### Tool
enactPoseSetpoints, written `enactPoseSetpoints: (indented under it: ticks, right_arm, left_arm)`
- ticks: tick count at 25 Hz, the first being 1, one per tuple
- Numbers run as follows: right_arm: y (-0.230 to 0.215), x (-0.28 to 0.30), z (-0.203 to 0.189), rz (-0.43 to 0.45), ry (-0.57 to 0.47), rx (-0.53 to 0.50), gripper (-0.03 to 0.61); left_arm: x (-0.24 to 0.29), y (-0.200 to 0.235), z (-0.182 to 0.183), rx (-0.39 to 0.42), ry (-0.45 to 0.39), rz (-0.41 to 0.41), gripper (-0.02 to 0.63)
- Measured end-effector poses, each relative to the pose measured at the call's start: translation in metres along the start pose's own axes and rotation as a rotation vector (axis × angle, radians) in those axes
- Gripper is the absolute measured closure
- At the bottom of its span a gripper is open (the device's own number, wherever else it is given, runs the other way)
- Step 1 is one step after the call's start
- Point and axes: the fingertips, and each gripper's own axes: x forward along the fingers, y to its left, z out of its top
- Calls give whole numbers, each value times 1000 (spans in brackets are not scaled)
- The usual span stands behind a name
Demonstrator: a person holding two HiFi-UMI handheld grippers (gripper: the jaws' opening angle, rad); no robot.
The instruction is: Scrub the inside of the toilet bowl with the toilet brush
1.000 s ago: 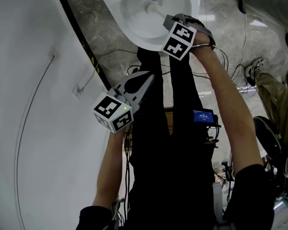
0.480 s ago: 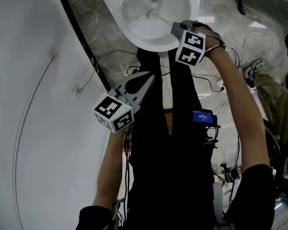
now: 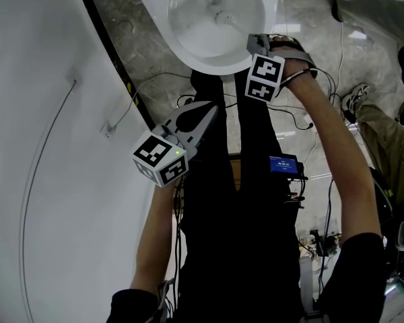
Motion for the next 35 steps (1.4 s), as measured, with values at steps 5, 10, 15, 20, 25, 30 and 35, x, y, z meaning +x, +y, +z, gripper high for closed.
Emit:
enactPoseSetpoints:
  ticks: [5,10,15,20,25,30,35]
  right_arm:
    - [-11,7,-5,-122,104,-120,391]
    - [-20,12,-9,-243,163,-256,391]
    - [-41,5,-16,-400,262,-426,391]
    - [-36,10,-27,-492,353,-638,387]
    - [-16,15,-37,-430,368,-610,365]
    - [14,17,-29,-274,267,-400,359]
    - [32,2,-25,-130,224,-218,357]
  left_arm:
    - [-2,2,5,5,-1,5,604]
    - [-4,4,5,3,-3,12,604]
    - [-4,3,3,1,-2,13,604]
    - [-5,2,2,2,-6,12,604]
    - [-7,3,-1,3,-10,16,604]
    - [-8,-2,-2,9,-14,7,604]
    - [-13,-9,3,21,-22,1,604]
